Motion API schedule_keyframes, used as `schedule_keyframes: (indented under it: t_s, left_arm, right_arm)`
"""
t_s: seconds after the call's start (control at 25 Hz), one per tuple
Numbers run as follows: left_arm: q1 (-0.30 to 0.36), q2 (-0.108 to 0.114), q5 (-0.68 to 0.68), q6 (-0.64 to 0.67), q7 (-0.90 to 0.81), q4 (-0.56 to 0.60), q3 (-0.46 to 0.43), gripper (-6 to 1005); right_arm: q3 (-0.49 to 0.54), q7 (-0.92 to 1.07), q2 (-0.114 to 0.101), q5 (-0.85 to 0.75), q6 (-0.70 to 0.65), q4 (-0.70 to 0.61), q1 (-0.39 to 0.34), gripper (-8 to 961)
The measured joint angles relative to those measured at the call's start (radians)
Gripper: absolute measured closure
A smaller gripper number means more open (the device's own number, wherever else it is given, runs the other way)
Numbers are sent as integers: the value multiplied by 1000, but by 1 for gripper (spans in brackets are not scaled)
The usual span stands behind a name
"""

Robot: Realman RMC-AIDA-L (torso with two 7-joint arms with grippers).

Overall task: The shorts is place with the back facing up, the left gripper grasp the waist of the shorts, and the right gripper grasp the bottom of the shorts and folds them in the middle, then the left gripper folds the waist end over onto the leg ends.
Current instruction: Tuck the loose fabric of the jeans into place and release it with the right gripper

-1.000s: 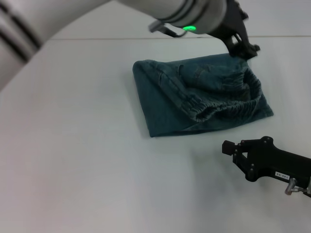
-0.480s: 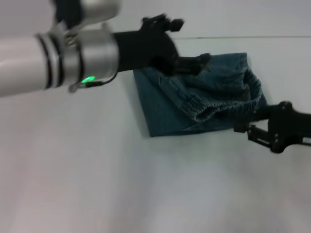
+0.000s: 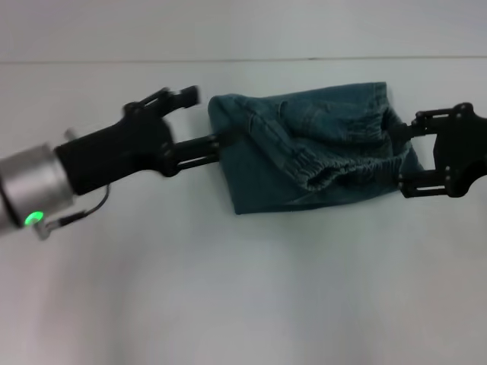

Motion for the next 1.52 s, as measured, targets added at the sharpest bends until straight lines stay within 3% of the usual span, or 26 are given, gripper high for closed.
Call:
schedule_keyframes:
  t_s: [0.08, 0.28, 0.6, 0.84, 1.24, 1.52]
  left_arm:
    - [11, 0, -2, 15, 33, -43, -48, 65]
    - [59, 1, -3, 22, 65, -93, -124, 65]
    - [95, 2, 9, 28, 84, -118, -176, 65]
    - [103, 3, 13, 66, 197, -166, -188, 65]
    - [111, 23, 130, 161, 245, -202, -306, 65]
    - [123, 20, 165, 166, 242, -205, -330, 65]
  right_arm:
    - [-35, 66, -1, -96, -24, -66, 41, 349]
    - [-121, 171, 1, -323, -61, -100, 155, 113]
    - [-292, 241, 4, -468, 12, -87, 214, 68]
    - [-425, 283, 6, -517, 181, 11, 205, 71]
    - [-514, 325, 6, -531, 365, 123, 207, 77]
    - [-540, 325, 6, -503, 427, 169, 217, 88]
